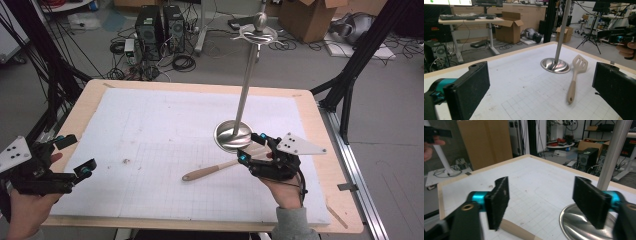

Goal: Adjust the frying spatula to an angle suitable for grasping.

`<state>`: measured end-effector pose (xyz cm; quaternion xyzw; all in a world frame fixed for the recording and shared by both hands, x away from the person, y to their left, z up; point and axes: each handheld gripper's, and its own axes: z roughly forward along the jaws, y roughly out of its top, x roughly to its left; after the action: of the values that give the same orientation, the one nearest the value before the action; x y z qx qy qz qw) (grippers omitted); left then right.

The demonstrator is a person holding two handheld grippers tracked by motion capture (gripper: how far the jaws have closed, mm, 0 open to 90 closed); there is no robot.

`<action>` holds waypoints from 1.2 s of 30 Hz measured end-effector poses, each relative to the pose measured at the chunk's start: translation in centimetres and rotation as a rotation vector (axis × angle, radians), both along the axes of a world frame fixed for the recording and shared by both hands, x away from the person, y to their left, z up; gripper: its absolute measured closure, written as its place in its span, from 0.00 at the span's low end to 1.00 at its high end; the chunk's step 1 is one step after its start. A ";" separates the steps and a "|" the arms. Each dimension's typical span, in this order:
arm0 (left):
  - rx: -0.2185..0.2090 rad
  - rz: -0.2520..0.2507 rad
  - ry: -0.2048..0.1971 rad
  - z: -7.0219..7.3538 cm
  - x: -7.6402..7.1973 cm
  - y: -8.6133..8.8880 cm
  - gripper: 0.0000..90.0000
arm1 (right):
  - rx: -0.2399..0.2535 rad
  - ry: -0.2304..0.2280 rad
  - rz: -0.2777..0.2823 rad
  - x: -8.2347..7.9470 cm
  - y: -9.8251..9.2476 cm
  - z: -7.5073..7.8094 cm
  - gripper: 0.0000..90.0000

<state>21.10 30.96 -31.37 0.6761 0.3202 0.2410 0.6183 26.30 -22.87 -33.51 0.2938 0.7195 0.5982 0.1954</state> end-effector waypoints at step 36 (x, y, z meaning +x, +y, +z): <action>0.021 0.066 -0.005 -0.9 -1.4 0.6 0.02 | -0.149 0.107 0.068 3.8 4.6 -4.7 1.00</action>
<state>19.66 31.55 -32.24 0.6709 0.3382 0.2665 0.6037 30.12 -18.30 -38.17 0.2853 0.7809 0.5329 0.1575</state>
